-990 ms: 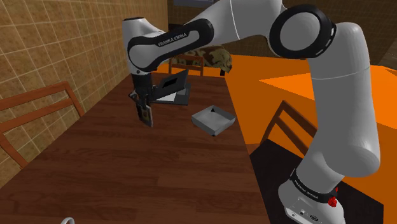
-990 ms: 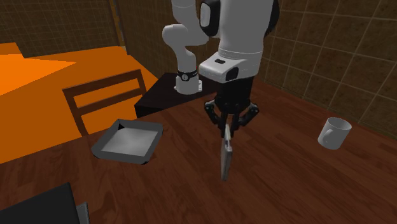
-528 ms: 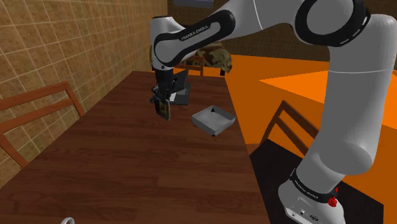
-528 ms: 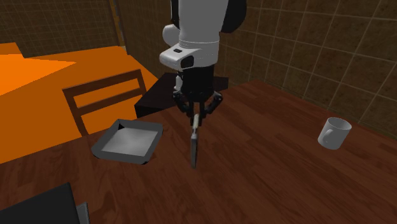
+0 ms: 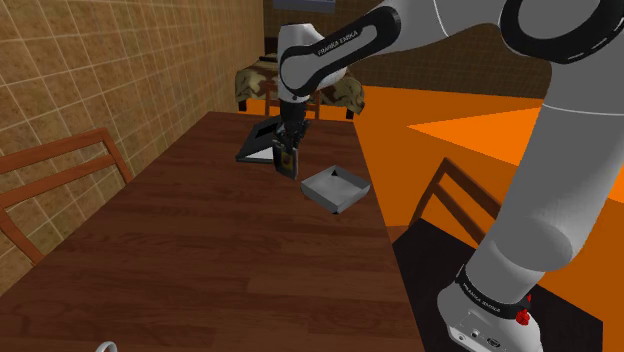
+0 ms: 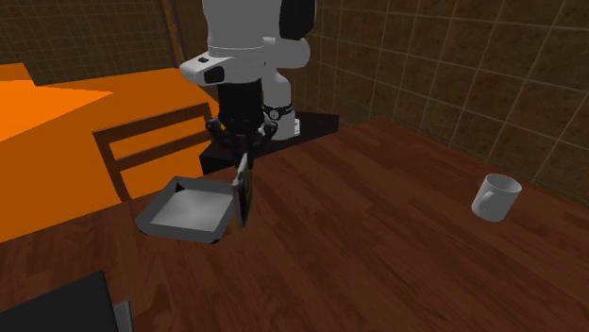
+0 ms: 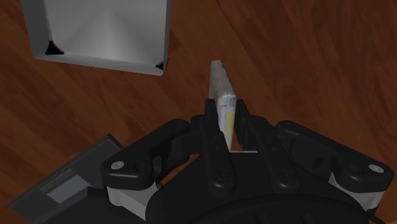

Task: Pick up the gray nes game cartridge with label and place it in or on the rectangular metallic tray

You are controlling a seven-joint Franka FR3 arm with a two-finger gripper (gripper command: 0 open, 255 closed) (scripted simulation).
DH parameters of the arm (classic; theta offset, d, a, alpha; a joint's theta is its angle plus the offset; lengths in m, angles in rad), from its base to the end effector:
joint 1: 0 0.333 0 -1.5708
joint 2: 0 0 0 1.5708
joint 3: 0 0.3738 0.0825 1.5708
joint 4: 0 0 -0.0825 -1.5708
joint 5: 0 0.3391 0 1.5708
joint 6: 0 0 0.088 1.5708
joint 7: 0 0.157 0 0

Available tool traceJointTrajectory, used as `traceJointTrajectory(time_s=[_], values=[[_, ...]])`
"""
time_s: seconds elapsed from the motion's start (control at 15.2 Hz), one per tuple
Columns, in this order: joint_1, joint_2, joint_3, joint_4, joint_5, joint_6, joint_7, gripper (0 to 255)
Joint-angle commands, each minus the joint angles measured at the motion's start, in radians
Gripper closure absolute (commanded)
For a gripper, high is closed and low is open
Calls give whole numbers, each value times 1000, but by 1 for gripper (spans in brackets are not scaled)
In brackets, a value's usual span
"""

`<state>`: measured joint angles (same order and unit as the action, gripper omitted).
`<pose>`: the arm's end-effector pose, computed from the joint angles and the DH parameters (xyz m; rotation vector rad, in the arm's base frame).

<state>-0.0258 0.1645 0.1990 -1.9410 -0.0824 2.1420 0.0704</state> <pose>0.5634 0.0866 0.4345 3.1002 0.2216 0.0693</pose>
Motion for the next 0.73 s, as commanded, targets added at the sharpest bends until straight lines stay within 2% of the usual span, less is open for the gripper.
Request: traceJointTrajectory(time_s=[0.0,0.66], values=[[-27,-33,-16,-40,12,10,-49,255],[-156,-142,-118,-149,51,20,-299,255]])
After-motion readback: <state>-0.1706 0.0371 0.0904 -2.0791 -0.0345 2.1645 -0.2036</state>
